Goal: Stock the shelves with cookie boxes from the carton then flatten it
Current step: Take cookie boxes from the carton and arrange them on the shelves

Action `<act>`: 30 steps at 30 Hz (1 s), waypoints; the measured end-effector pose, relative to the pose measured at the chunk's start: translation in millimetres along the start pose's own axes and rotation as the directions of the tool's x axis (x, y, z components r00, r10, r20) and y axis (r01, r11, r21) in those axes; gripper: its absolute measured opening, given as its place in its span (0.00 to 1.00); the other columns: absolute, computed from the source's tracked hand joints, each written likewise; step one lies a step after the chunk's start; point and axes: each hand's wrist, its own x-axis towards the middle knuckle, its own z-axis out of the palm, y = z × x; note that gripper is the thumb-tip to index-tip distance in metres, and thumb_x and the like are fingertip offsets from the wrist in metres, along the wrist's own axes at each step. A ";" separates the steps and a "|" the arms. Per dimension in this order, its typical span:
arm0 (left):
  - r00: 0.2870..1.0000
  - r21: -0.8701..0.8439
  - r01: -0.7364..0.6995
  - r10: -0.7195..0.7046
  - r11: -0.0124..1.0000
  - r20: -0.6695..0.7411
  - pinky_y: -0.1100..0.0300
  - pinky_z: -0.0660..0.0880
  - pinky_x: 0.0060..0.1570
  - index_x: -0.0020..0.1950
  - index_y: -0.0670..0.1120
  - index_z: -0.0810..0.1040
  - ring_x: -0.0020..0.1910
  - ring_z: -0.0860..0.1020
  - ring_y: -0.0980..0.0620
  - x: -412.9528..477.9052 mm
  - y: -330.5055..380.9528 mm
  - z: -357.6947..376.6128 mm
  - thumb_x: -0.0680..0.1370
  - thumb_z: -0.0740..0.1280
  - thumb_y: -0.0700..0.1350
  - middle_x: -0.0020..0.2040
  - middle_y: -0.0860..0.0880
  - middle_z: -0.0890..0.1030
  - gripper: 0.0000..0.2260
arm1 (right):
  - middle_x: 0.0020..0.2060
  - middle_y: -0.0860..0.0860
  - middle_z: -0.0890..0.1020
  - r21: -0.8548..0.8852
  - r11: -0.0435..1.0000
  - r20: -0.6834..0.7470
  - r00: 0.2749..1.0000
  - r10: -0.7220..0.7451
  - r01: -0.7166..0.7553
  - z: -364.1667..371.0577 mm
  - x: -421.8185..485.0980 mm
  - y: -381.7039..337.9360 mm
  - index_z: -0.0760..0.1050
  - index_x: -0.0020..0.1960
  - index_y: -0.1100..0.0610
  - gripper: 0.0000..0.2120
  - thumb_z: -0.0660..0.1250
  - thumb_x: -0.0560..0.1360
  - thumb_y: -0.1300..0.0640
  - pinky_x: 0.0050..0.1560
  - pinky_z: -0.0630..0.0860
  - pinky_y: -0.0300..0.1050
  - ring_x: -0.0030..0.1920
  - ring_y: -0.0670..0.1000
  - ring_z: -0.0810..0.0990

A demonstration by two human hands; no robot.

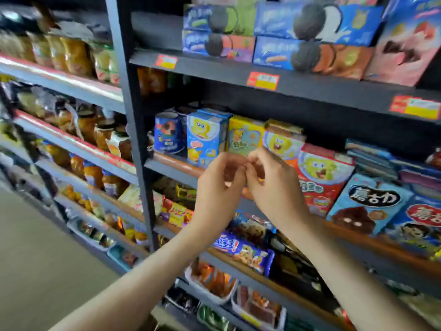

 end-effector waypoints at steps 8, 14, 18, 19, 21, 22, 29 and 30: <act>0.908 0.208 0.420 -0.409 0.883 -0.094 0.67 0.71 0.40 0.44 0.49 0.76 0.38 0.77 0.59 -109.2 -172.1 -36.3 0.76 0.66 0.39 0.38 0.53 0.80 0.05 | 0.37 0.56 0.81 0.103 0.975 0.461 0.878 0.128 -0.196 171.4 -115.7 37.7 0.75 0.45 0.60 0.02 0.65 0.73 0.63 0.41 0.68 0.48 0.41 0.59 0.80; 0.696 0.301 0.717 -0.669 0.629 -0.261 0.61 0.70 0.42 0.43 0.44 0.77 0.38 0.75 0.56 -224.1 -297.3 -50.6 0.76 0.67 0.41 0.38 0.52 0.79 0.02 | 0.36 0.59 0.80 0.073 0.948 0.699 0.694 0.172 -0.308 300.6 -241.3 58.4 0.74 0.43 0.61 0.01 0.64 0.73 0.65 0.38 0.64 0.49 0.40 0.61 0.79; 0.569 0.306 0.818 -0.762 0.488 -0.308 0.61 0.70 0.41 0.41 0.49 0.75 0.39 0.74 0.58 -300.4 -379.2 -47.5 0.76 0.65 0.40 0.38 0.54 0.78 0.05 | 0.38 0.57 0.80 0.001 0.935 0.804 0.557 0.211 -0.356 373.3 -334.3 82.6 0.73 0.43 0.58 0.02 0.63 0.75 0.62 0.37 0.69 0.50 0.42 0.60 0.78; 0.541 0.305 0.835 -0.785 0.458 -0.301 0.61 0.70 0.42 0.42 0.49 0.75 0.38 0.73 0.59 -317.8 -399.9 -45.9 0.77 0.65 0.40 0.38 0.55 0.77 0.06 | 0.38 0.57 0.80 -0.021 0.929 0.813 0.535 0.231 -0.368 392.0 -356.3 89.3 0.73 0.43 0.57 0.03 0.63 0.75 0.62 0.37 0.71 0.50 0.41 0.60 0.78; 0.483 0.305 0.866 -0.820 0.396 -0.307 0.61 0.72 0.43 0.43 0.50 0.75 0.40 0.74 0.59 -353.2 -441.3 -42.4 0.78 0.63 0.42 0.40 0.55 0.77 0.05 | 0.38 0.57 0.79 -0.031 0.918 0.829 0.503 0.245 -0.396 426.2 -396.7 101.2 0.74 0.42 0.59 0.03 0.64 0.74 0.64 0.38 0.65 0.45 0.41 0.60 0.78; 0.455 0.300 0.880 -0.831 0.367 -0.319 0.60 0.73 0.44 0.44 0.49 0.76 0.42 0.75 0.58 -371.6 -463.0 -40.7 0.78 0.63 0.43 0.41 0.55 0.78 0.04 | 0.38 0.57 0.79 -0.026 0.914 0.841 0.486 0.239 -0.406 442.5 -417.7 107.7 0.75 0.43 0.61 0.02 0.64 0.74 0.66 0.37 0.59 0.40 0.41 0.59 0.77; 0.193 0.286 0.954 -0.912 0.088 -0.362 0.62 0.69 0.42 0.49 0.47 0.74 0.44 0.74 0.55 -510.3 -584.5 -19.3 0.79 0.60 0.44 0.46 0.52 0.77 0.04 | 0.49 0.50 0.76 -0.265 0.791 0.927 0.081 0.367 -0.551 525.7 -581.7 151.5 0.72 0.52 0.54 0.05 0.58 0.80 0.57 0.44 0.69 0.40 0.49 0.49 0.75; 0.169 0.296 0.953 -0.922 0.063 -0.348 0.62 0.67 0.41 0.48 0.47 0.72 0.42 0.73 0.55 -525.0 -595.4 -15.1 0.79 0.60 0.44 0.46 0.51 0.76 0.03 | 0.55 0.51 0.76 -0.323 0.770 0.918 0.017 0.397 -0.550 532.9 -599.8 157.9 0.71 0.59 0.55 0.09 0.58 0.80 0.56 0.48 0.70 0.42 0.54 0.51 0.75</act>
